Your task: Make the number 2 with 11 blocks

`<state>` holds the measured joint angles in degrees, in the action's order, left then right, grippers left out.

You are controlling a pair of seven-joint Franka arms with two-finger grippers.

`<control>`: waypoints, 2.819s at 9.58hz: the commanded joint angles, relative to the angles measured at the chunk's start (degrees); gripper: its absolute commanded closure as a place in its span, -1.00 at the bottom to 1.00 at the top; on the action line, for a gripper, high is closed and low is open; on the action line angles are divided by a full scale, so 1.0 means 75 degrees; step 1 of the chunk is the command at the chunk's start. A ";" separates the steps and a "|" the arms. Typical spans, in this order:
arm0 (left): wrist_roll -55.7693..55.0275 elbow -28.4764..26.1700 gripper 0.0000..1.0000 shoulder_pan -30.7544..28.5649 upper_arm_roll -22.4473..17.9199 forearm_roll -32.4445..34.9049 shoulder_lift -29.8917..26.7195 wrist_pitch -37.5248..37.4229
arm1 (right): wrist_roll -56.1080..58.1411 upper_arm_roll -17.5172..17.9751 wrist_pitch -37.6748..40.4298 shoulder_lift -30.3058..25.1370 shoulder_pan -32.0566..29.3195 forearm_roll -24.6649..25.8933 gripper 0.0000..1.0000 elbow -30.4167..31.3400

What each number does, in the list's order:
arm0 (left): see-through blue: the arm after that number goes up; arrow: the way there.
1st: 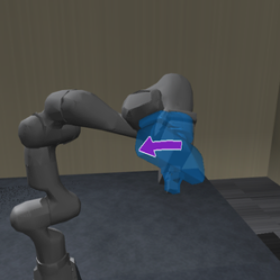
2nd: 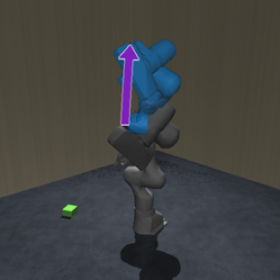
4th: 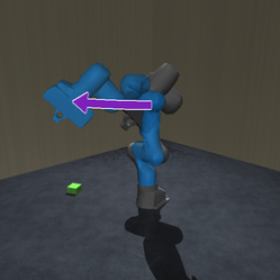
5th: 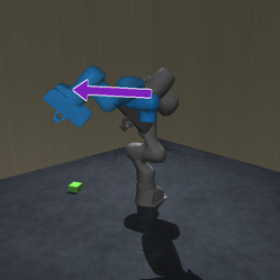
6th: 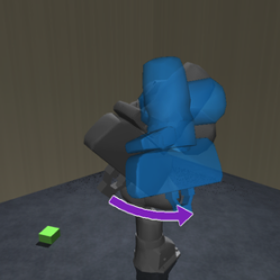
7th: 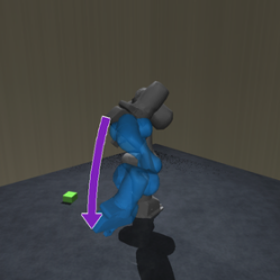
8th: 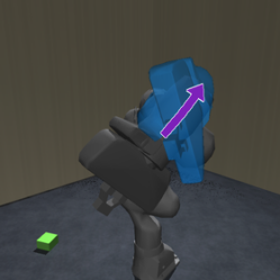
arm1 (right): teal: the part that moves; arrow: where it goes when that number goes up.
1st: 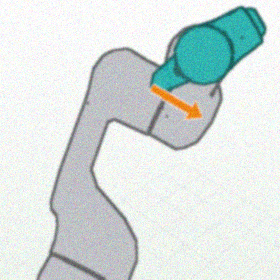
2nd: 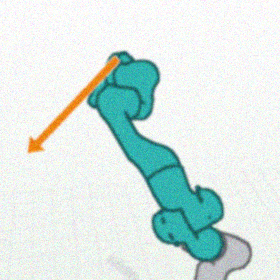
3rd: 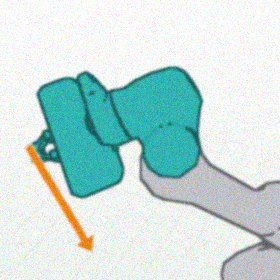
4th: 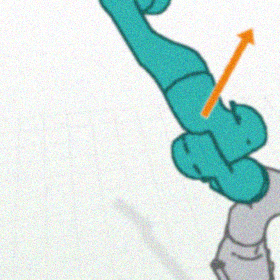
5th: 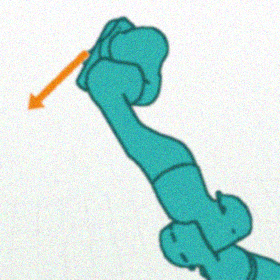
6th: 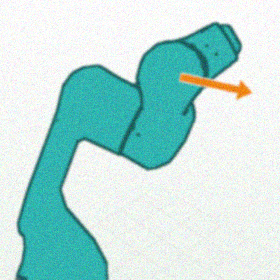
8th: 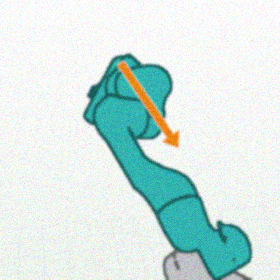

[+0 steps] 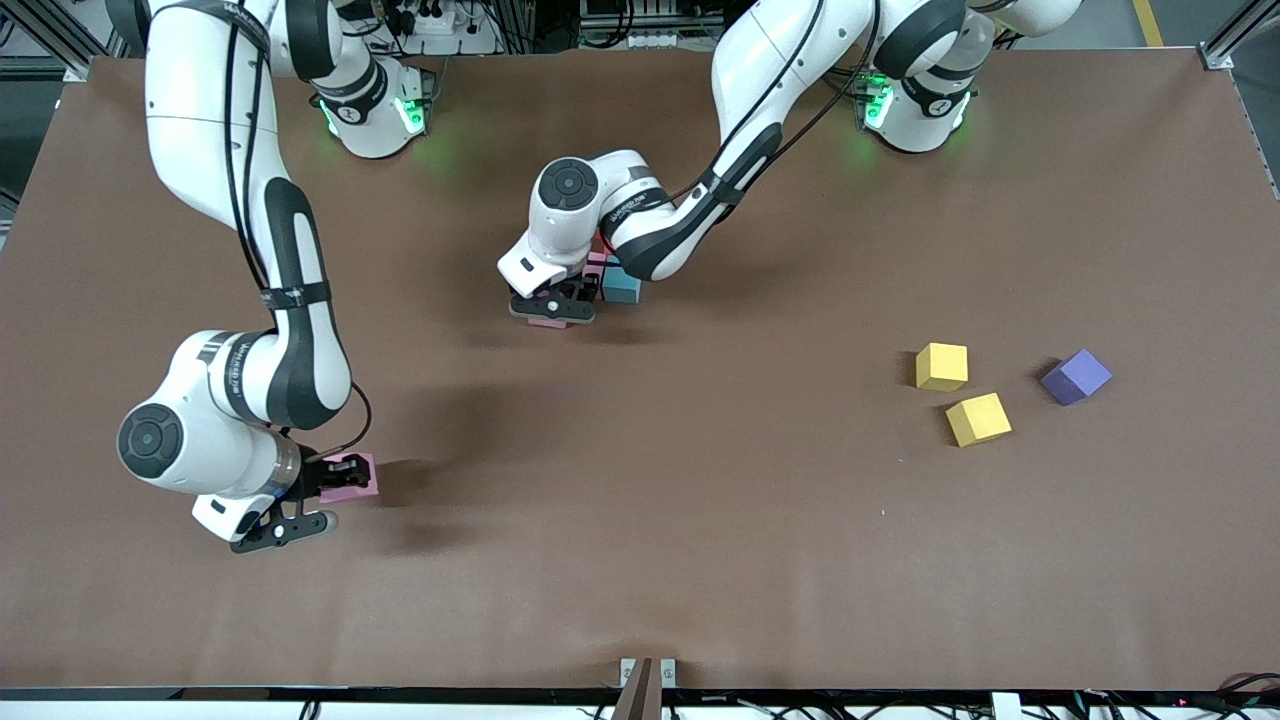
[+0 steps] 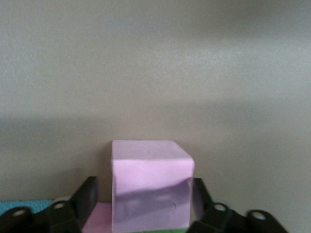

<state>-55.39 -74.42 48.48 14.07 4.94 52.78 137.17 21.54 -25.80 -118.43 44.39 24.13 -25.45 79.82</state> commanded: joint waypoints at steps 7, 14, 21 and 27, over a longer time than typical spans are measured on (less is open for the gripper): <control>0.0553 -0.0050 -1.00 -0.0275 -0.0551 -0.0225 -0.1444 -0.0579 | -0.1183 -0.0051 0.0005 -0.0351 0.0614 -0.0040 0.47 0.0501; 0.1403 -0.0436 -1.00 -0.2464 -0.0540 -0.0096 -0.3905 -0.4483 | -0.3022 -0.0741 -0.0462 -0.1077 0.2522 -0.0064 0.47 0.1671; 0.5591 -0.1339 -1.00 -0.5748 -0.0328 -0.0167 -0.6191 -0.6452 | -0.5296 -0.1130 -0.1974 -0.1734 0.4516 -0.0064 0.48 0.3290; 0.5697 -0.2461 -1.00 -0.6323 -0.0177 -0.0131 -0.7445 -0.6454 | -0.5919 -0.1386 -0.3321 -0.1852 0.5968 -0.0064 0.49 0.4484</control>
<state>-13.77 -87.19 2.72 11.72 4.63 1.46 87.01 -21.58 -34.30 -140.98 32.86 65.29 -25.67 109.16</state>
